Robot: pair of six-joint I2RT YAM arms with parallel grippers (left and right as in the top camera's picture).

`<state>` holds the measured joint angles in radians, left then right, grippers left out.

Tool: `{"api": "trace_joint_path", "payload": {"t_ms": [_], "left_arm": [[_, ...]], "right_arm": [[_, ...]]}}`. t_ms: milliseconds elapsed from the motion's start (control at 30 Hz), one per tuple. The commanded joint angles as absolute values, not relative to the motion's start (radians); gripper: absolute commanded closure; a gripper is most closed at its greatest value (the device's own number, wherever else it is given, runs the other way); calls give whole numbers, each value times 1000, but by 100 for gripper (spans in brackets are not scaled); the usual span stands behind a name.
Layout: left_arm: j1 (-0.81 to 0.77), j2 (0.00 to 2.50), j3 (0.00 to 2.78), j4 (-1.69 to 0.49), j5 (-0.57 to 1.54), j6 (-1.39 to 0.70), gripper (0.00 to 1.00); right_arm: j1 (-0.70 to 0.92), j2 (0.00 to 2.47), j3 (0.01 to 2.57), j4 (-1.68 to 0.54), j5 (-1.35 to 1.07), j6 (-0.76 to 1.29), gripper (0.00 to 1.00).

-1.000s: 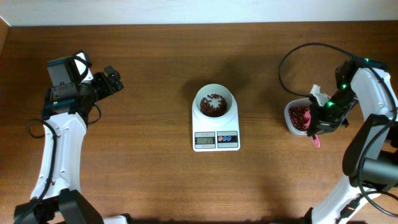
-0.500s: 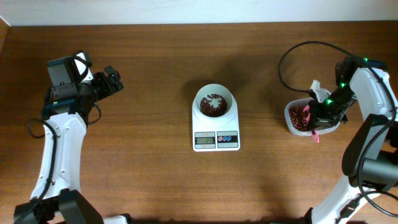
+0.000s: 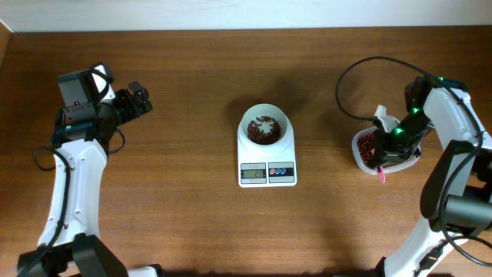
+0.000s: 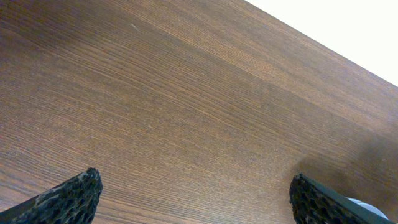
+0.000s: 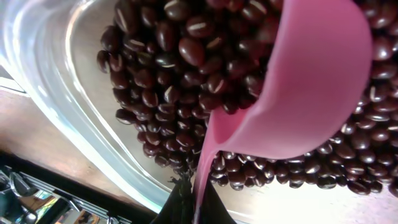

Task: Scoop item into bowl and weigh 50g on scale
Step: 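Drag the pink scoop through the beans to refill it, then lift the filled scoop and carry it over the white bowl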

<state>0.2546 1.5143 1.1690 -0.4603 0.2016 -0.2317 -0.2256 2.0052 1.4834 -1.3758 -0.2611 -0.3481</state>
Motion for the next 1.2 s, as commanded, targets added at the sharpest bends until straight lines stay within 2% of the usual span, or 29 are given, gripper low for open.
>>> {"api": "trace_joint_path", "payload": {"t_ms": [0, 267, 367, 633, 767, 867, 967, 1167], "left_arm": [[258, 1517, 1183, -459, 194, -242, 1], [258, 1517, 1183, -459, 194, -241, 1], [258, 1517, 1183, -459, 194, -241, 1], [258, 1517, 1183, -459, 194, -242, 1], [258, 1517, 1183, -459, 194, -241, 1], [258, 1517, 1183, -459, 194, -241, 1], [258, 1517, 1183, -459, 194, -242, 1], [258, 1517, 1183, -459, 194, -242, 1]], "right_arm": [[-225, 2004, 1465, -1370, -347, -386, 96], [-339, 2004, 1465, -1431, -498, -397, 96], [-400, 2004, 1465, -1467, -599, -469, 96], [-524, 2004, 1465, -1590, -674, -694, 96], [-525, 2004, 1465, -1599, -682, -718, 96], [-523, 2004, 1465, -1642, -812, -859, 96], [-508, 2004, 1465, -1645, -900, -887, 96], [-333, 2004, 1465, -1599, -1003, -883, 96]]}}
